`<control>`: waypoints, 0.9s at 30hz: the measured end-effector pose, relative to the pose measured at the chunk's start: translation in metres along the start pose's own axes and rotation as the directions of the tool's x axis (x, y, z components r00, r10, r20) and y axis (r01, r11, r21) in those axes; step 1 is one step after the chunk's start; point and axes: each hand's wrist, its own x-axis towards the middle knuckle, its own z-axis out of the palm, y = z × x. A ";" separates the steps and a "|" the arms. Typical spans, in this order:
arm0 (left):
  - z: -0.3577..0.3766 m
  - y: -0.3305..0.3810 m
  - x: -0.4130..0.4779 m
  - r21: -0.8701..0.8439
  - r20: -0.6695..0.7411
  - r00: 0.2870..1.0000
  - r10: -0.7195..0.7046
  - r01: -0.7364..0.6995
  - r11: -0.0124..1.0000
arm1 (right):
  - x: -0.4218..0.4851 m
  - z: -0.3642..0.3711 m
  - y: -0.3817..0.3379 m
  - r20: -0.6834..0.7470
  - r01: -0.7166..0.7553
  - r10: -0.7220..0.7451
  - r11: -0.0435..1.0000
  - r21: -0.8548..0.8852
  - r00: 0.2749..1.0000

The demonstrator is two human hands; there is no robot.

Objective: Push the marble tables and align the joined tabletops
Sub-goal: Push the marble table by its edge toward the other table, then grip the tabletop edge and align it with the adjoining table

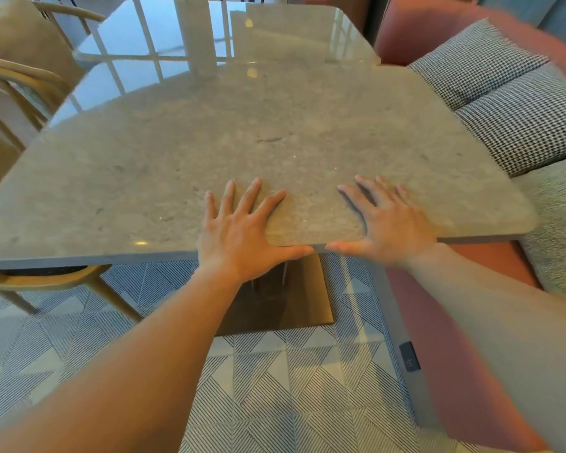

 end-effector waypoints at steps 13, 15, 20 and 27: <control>-0.261 -0.002 -0.119 -0.963 -0.231 0.967 -0.106 -0.212 0.168 | -0.132 -0.231 -0.130 -0.344 0.302 0.223 0.199 0.932 0.912; -0.293 0.000 -0.125 -0.951 -0.271 0.959 -0.077 -0.254 0.178 | -0.133 -0.253 -0.142 -0.391 0.358 0.174 0.192 0.914 0.904; -0.346 -0.009 -0.130 -0.937 -0.294 0.954 -0.061 -0.275 0.216 | -0.109 -0.290 -0.166 -0.445 0.434 0.142 0.103 0.895 0.884; -0.389 -0.070 -0.111 -0.919 -0.307 0.949 -0.065 -0.278 0.280 | -0.048 -0.319 -0.215 -0.475 0.469 0.090 0.084 0.879 0.875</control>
